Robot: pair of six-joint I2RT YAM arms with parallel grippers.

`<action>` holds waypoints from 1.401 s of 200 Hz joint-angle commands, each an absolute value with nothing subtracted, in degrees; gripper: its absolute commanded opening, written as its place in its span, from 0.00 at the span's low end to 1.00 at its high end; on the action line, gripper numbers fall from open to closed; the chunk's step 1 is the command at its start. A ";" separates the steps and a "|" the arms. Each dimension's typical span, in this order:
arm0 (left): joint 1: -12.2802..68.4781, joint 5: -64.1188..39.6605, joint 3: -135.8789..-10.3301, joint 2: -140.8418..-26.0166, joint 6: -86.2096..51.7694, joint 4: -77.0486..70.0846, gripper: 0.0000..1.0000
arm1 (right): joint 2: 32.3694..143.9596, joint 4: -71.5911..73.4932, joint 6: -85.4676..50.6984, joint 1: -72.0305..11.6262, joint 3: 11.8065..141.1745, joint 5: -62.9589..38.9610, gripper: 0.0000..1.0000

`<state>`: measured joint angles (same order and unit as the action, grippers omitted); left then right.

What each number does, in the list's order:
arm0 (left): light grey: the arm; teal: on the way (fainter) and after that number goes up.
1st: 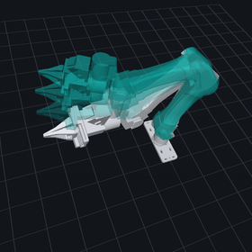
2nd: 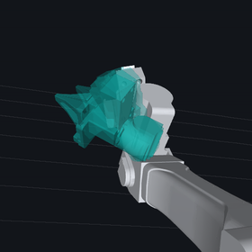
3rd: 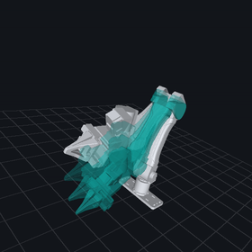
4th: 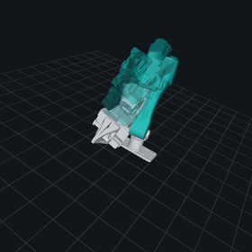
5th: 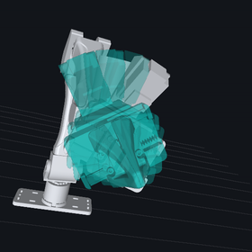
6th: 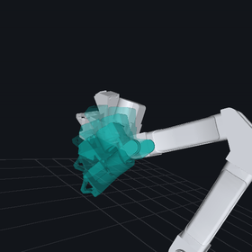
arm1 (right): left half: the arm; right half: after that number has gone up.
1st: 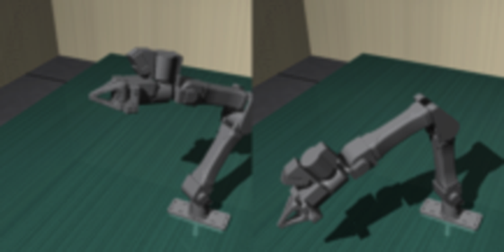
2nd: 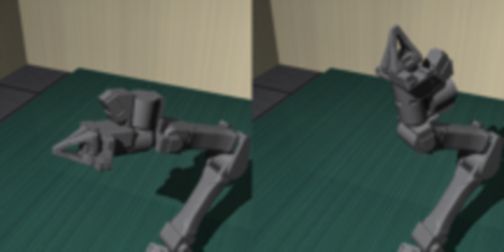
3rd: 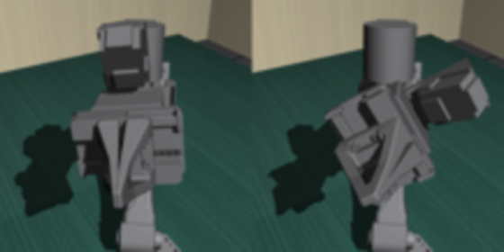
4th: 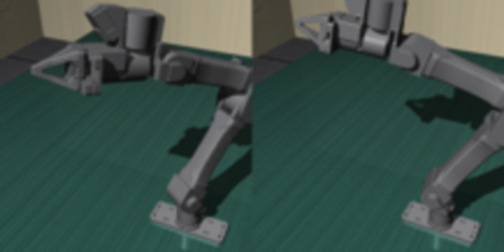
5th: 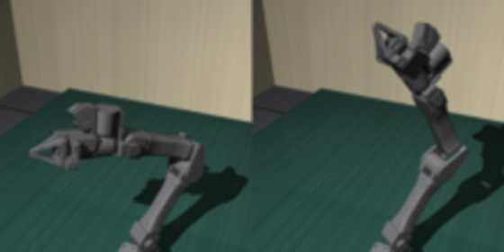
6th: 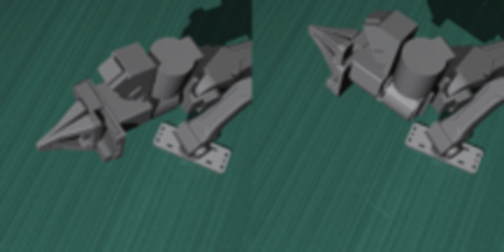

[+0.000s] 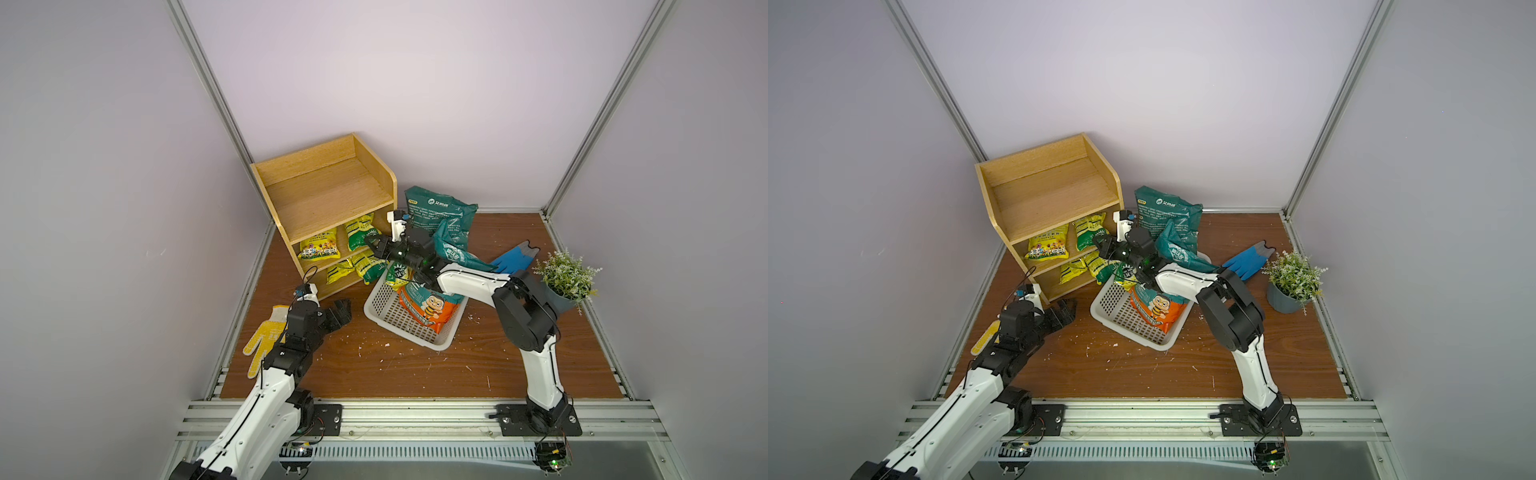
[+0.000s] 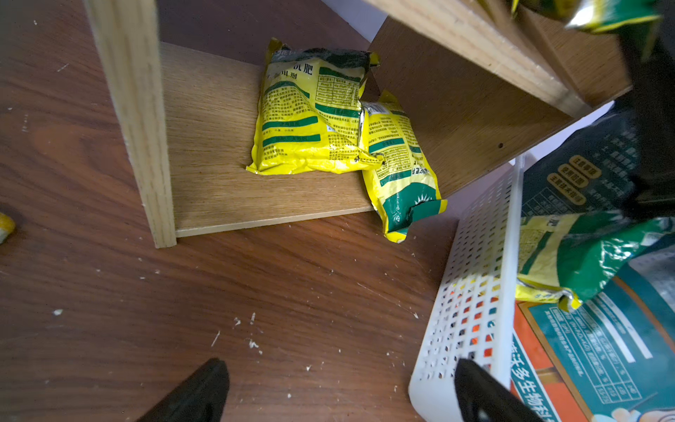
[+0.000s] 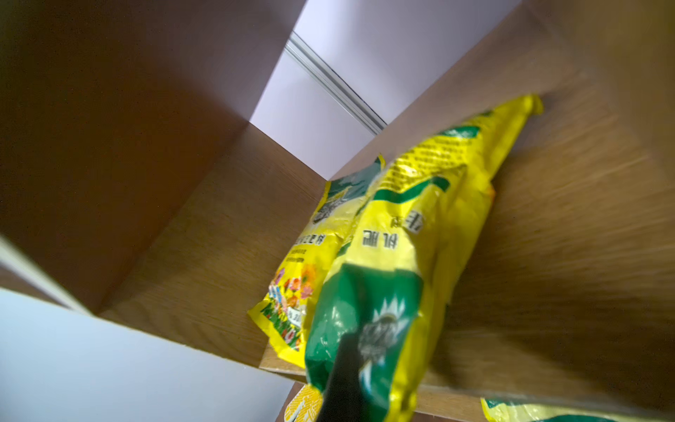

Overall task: Take down the fertilizer bag from the shelf
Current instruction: Pick up the fertilizer bag from the shelf, then place the fertilizer bag in the storage box.

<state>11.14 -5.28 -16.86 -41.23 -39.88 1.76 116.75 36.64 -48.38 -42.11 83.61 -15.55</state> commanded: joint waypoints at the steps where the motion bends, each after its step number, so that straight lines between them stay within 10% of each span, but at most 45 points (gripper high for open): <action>1: 10.46 -5.10 -17.39 -41.65 -39.99 2.53 1.00 | 107.03 41.49 -43.40 -39.34 84.12 -20.99 0.00; 157: 10.46 -6.59 -22.71 -48.91 -40.00 0.00 1.00 | 86.58 -7.91 -19.28 -41.74 75.05 -38.40 0.00; 263: 10.46 -4.48 -22.11 -45.76 -40.63 2.91 1.00 | 104.30 -7.30 -18.90 -42.94 77.70 -32.64 0.00; 280: 10.46 -4.14 -21.81 -45.14 -40.52 3.34 1.00 | 106.77 -7.31 -19.33 -43.00 80.29 -33.10 0.15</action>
